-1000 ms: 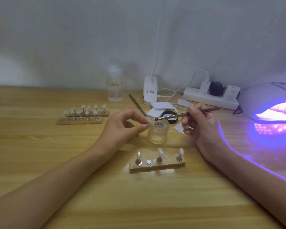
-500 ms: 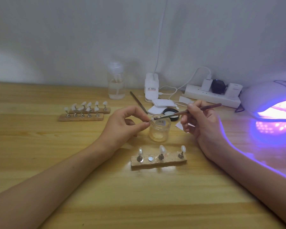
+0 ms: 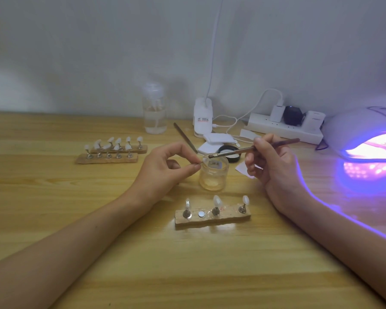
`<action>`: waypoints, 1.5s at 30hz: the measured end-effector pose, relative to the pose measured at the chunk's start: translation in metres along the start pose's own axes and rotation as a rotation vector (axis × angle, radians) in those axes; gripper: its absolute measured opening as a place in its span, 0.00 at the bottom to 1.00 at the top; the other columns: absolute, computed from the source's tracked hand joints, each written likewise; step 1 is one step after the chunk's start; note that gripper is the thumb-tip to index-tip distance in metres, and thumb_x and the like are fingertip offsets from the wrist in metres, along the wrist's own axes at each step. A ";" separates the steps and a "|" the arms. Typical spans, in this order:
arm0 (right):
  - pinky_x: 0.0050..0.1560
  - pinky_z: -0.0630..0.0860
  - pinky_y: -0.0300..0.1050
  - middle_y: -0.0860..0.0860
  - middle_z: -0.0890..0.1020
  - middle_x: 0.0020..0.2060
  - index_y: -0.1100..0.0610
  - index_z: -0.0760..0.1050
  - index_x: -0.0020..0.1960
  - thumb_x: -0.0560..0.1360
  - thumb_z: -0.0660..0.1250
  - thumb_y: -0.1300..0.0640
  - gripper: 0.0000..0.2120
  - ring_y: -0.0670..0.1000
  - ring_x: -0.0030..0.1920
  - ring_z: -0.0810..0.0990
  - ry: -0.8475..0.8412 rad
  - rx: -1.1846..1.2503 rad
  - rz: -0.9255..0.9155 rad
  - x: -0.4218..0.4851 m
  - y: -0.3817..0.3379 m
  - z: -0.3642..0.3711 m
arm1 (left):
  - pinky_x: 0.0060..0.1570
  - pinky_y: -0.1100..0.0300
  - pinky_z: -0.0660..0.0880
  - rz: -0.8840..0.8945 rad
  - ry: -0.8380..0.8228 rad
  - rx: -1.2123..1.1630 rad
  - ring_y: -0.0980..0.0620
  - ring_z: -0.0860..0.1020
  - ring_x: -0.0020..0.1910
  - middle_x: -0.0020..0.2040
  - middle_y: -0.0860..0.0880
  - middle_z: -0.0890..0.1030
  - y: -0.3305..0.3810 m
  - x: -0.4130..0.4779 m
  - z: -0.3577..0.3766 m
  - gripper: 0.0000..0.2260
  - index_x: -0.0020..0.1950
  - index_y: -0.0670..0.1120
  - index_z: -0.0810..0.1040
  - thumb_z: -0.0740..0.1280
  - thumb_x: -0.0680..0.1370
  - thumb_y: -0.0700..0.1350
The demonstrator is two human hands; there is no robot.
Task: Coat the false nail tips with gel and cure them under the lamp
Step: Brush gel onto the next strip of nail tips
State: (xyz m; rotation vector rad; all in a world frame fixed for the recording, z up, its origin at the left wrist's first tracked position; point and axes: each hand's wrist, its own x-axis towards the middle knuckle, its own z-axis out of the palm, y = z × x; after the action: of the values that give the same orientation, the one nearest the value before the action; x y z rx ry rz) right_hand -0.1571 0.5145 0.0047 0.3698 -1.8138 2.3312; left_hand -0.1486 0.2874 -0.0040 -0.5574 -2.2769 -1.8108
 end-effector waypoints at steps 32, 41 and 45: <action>0.29 0.73 0.37 0.52 0.80 0.29 0.51 0.73 0.38 0.79 0.65 0.54 0.11 0.48 0.29 0.77 0.019 -0.040 0.013 0.000 0.003 -0.001 | 0.27 0.66 0.63 0.016 -0.009 0.026 0.56 0.65 0.25 0.39 0.34 0.78 -0.002 0.001 -0.002 0.06 0.40 0.49 0.80 0.74 0.74 0.40; 0.30 0.74 0.37 0.52 0.80 0.30 0.51 0.73 0.38 0.76 0.67 0.51 0.09 0.48 0.29 0.77 0.010 -0.032 0.022 0.001 0.002 -0.001 | 0.27 0.67 0.64 0.037 -0.006 0.049 0.56 0.65 0.25 0.45 0.33 0.79 -0.003 0.001 -0.001 0.06 0.41 0.49 0.80 0.74 0.74 0.41; 0.30 0.74 0.37 0.52 0.80 0.30 0.50 0.73 0.38 0.73 0.70 0.47 0.10 0.48 0.29 0.77 -0.049 -0.004 0.017 0.000 0.000 0.001 | 0.27 0.68 0.65 0.048 -0.015 0.044 0.57 0.66 0.25 0.46 0.36 0.80 -0.003 0.001 -0.001 0.06 0.41 0.50 0.80 0.74 0.74 0.41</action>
State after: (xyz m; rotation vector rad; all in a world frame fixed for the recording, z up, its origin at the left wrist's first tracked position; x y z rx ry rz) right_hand -0.1571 0.5137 0.0045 0.4165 -1.8502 2.3493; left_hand -0.1514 0.2857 -0.0062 -0.6142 -2.2865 -1.7363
